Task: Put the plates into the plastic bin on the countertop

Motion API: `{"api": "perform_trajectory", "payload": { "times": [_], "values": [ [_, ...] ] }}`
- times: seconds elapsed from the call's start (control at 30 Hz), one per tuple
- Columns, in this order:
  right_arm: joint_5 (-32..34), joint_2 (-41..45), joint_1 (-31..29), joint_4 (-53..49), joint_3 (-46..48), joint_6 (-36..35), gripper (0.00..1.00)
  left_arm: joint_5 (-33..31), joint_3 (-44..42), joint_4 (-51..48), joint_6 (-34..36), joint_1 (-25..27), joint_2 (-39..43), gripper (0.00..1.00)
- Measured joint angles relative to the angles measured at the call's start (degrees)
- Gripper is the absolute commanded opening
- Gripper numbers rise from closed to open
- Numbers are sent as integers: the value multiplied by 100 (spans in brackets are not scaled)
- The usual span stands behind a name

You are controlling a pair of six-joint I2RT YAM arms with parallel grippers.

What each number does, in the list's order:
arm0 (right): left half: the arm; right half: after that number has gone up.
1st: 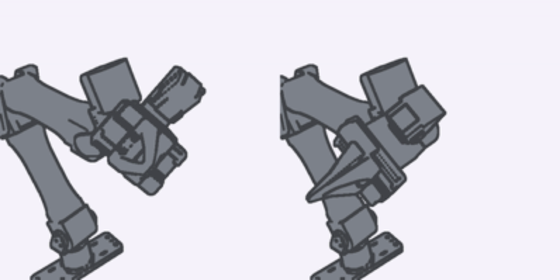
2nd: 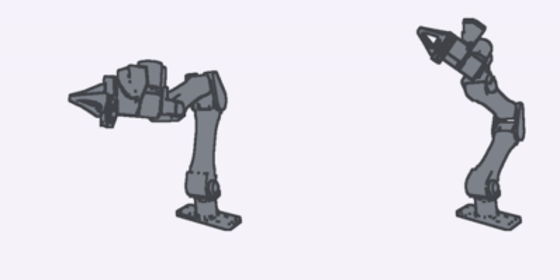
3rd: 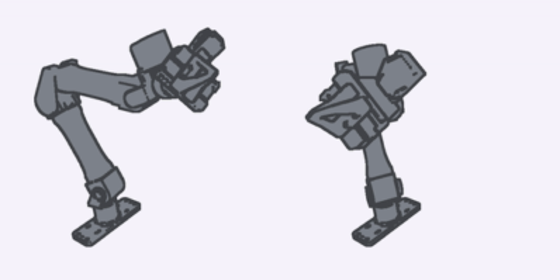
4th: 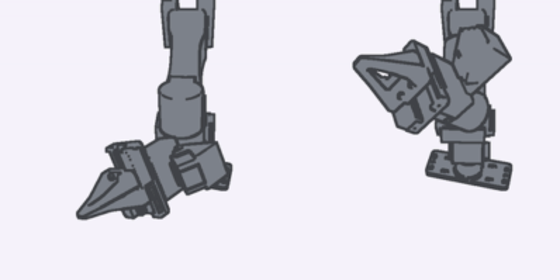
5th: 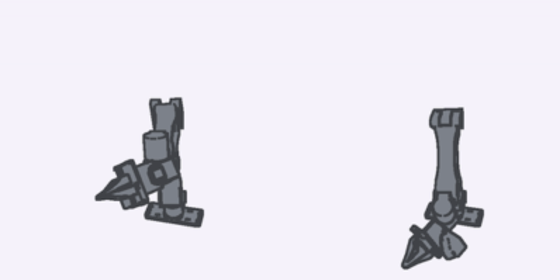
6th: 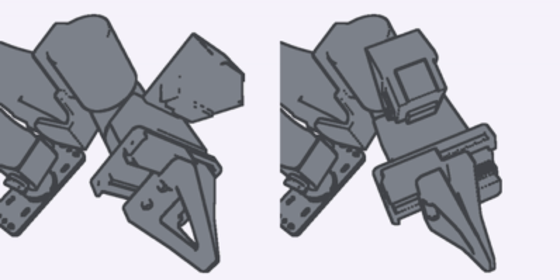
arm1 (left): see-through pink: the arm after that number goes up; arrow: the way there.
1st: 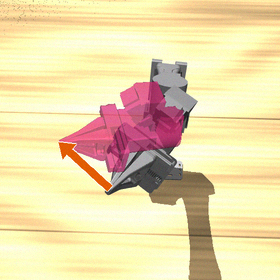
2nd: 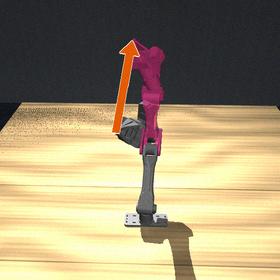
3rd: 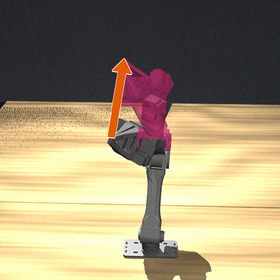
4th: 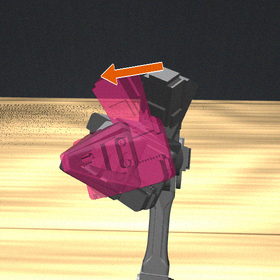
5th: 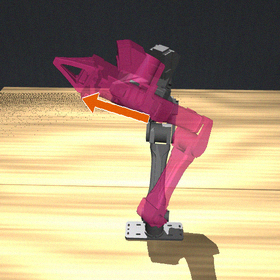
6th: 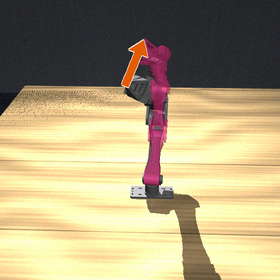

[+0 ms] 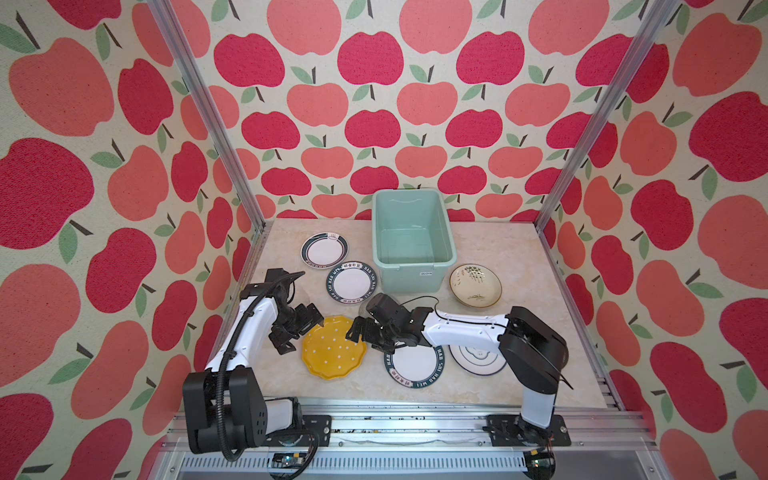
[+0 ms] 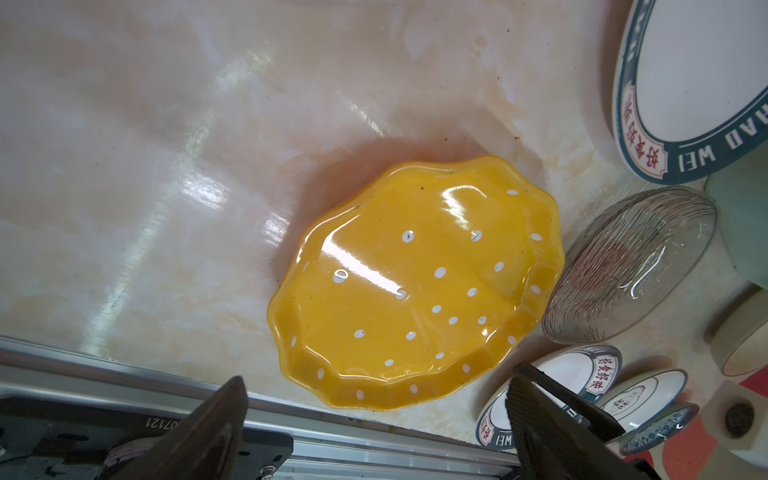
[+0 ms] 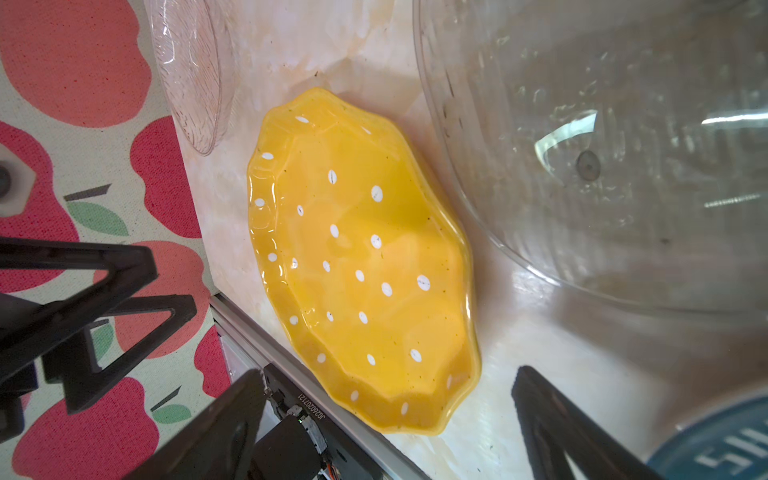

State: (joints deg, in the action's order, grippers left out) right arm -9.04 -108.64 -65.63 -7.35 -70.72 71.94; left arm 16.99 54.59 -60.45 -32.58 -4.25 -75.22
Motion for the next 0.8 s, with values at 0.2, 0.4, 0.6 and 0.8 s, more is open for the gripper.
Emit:
{"api": "perform_trajectory", "payload": {
  "times": [0.2, 0.4, 0.6, 0.8],
  "values": [
    [-232, -201, 2, 87, -13, 168, 97, -90, -35, 144, -302, -2, -87, 99],
    [-378, -345, 7, 278, -22, 297, 97, -369, -162, 337, -874, -37, -170, 99],
    [-422, -348, 20, 415, -20, 361, 97, -525, -216, 498, -1458, -35, -494, 99],
    [-468, -348, 55, 568, -7, 422, 97, -879, -214, 498, -1860, 37, -835, 99]
  ]
}}
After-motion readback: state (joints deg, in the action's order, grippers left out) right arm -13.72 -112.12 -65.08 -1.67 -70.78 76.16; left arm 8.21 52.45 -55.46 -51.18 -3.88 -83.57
